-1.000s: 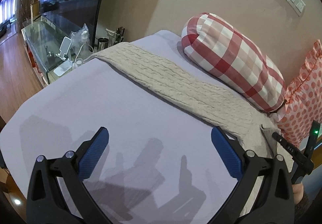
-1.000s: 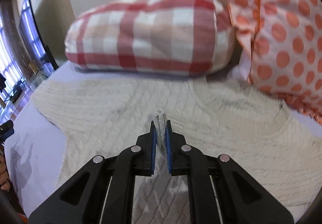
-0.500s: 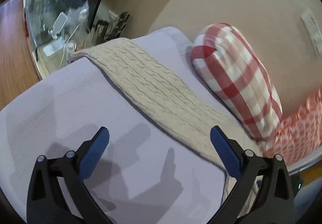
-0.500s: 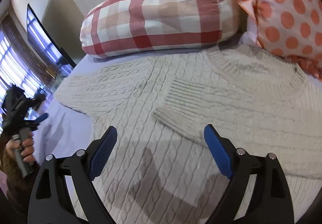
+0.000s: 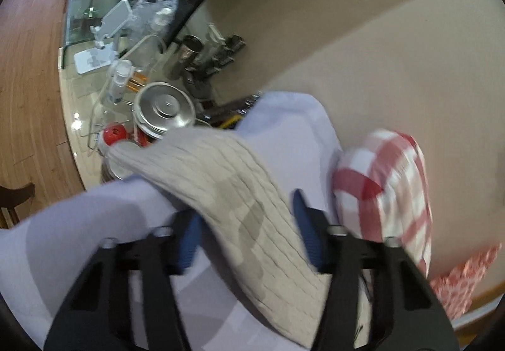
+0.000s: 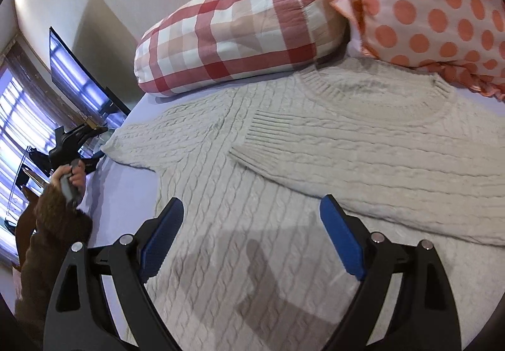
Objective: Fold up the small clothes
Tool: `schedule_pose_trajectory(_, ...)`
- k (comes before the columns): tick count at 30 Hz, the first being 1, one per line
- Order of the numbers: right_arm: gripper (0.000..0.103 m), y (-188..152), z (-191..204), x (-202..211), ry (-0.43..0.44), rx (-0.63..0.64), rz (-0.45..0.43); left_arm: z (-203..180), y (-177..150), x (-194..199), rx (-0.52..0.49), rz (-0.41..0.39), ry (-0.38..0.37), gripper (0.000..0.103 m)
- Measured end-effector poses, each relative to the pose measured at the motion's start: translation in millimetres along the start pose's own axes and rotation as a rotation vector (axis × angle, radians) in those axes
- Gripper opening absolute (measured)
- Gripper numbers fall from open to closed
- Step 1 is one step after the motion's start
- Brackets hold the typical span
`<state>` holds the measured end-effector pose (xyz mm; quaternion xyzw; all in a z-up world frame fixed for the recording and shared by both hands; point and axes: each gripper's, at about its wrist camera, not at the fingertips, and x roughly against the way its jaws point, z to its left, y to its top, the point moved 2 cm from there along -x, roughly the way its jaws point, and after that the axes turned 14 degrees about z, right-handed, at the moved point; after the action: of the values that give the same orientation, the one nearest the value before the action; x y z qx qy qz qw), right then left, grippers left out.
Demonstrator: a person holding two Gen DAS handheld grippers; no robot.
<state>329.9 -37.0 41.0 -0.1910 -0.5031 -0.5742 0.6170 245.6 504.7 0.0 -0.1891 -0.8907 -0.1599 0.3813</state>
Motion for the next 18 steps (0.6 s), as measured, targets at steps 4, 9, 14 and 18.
schedule_pose_trajectory(4,0.090,-8,-9,14,-0.010,0.004,-0.025,1,1,6,0.017,-0.035,0.081,0.007)
schedule_pose_trajectory(9,0.090,-18,-32,45,-0.014,-0.015,-0.086,-95,-39,29,-0.274,-0.148,0.217,0.006)
schedule_pose_trajectory(14,0.090,-27,-79,80,-0.037,-0.124,-0.167,-227,-137,25,-0.613,-0.145,0.165,0.006)
schedule_pose_trajectory(18,0.090,-43,-123,108,-0.063,-0.218,-0.235,-320,-258,-5,-0.882,-0.051,0.065,0.006)
